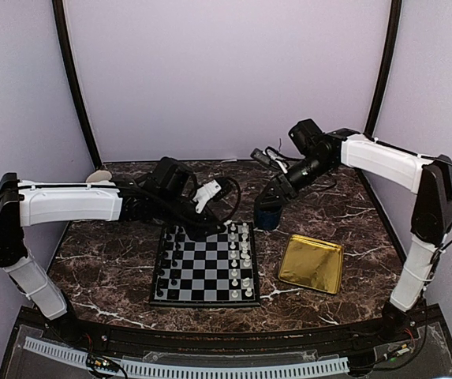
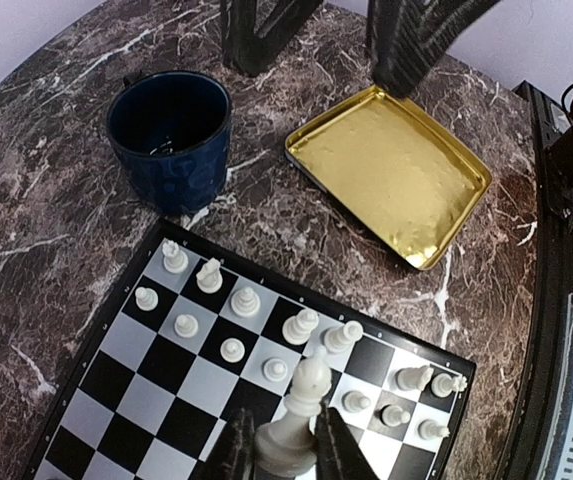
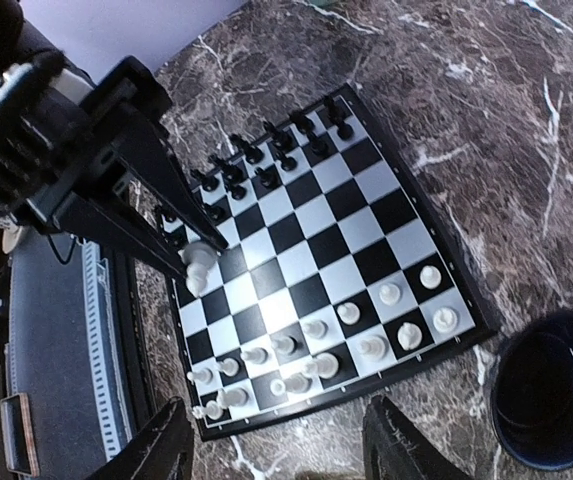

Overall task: Set up the chess pieces on the board
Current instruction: Pass from the left arm to the right

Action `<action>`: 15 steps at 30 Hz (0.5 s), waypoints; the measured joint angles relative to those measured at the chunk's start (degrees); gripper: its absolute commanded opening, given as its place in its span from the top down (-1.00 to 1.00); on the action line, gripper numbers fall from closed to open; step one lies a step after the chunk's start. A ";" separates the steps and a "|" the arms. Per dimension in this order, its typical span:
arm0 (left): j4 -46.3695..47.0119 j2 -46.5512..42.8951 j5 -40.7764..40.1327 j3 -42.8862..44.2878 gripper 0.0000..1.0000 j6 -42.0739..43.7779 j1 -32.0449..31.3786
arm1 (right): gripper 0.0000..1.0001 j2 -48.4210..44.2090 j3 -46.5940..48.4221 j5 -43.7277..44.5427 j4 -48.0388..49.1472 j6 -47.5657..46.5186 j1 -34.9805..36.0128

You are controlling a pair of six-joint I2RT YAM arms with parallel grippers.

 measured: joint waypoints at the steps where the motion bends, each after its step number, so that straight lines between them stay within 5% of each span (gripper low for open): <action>1: 0.74 0.00 0.00 -0.07 0.70 -0.31 0.00 | -0.14 0.50 1.01 -0.42 0.02 0.55 0.59; 15: 6.64 -0.04 -0.68 -1.01 0.68 -3.39 0.00 | 0.27 11.52 9.51 -9.84 -0.09 6.67 5.22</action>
